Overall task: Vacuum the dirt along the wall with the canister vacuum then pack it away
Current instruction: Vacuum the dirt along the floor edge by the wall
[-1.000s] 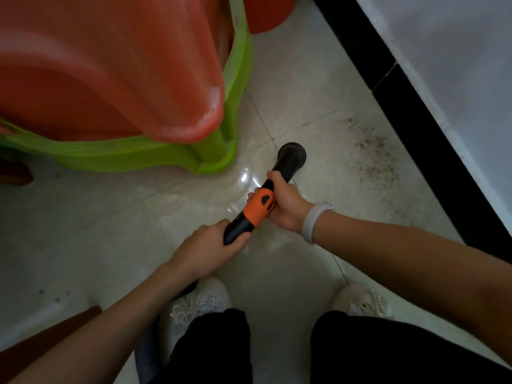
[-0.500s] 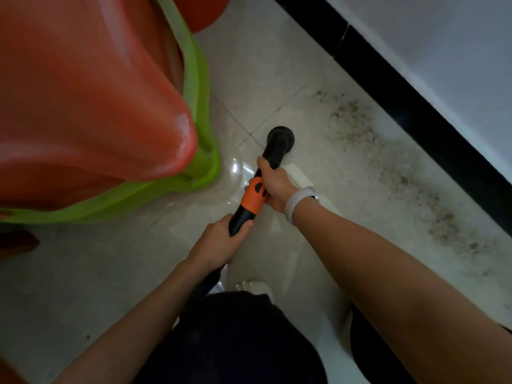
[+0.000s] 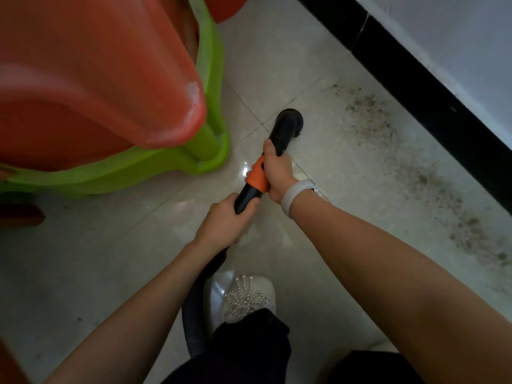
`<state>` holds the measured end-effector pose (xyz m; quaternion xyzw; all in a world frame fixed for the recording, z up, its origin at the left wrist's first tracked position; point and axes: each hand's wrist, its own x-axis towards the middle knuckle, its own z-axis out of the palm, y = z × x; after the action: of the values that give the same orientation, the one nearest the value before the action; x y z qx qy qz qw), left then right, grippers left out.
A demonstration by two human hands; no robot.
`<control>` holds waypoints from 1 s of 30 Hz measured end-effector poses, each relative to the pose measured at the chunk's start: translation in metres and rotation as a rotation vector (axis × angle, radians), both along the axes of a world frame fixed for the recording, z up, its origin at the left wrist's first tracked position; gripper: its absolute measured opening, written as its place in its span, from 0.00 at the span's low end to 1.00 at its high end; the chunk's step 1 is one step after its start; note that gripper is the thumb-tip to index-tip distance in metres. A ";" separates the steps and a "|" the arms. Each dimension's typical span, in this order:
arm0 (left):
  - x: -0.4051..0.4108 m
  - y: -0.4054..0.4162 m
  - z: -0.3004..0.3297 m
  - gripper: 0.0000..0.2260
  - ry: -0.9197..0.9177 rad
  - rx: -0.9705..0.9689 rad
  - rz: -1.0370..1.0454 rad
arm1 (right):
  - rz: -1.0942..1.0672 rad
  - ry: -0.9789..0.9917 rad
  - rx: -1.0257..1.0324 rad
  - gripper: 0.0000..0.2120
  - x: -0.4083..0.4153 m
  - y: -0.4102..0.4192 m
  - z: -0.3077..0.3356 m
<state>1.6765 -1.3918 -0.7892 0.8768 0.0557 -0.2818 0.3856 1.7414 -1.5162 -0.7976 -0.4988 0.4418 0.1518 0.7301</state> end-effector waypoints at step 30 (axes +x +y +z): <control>0.053 -0.074 -0.008 0.15 -0.067 -0.065 -0.044 | -0.122 -0.090 0.064 0.12 0.021 -0.056 0.008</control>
<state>1.7300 -1.4660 -0.7973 0.8738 0.0141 -0.2622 0.4094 1.7620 -1.5717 -0.7894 -0.4537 0.4331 0.0984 0.7726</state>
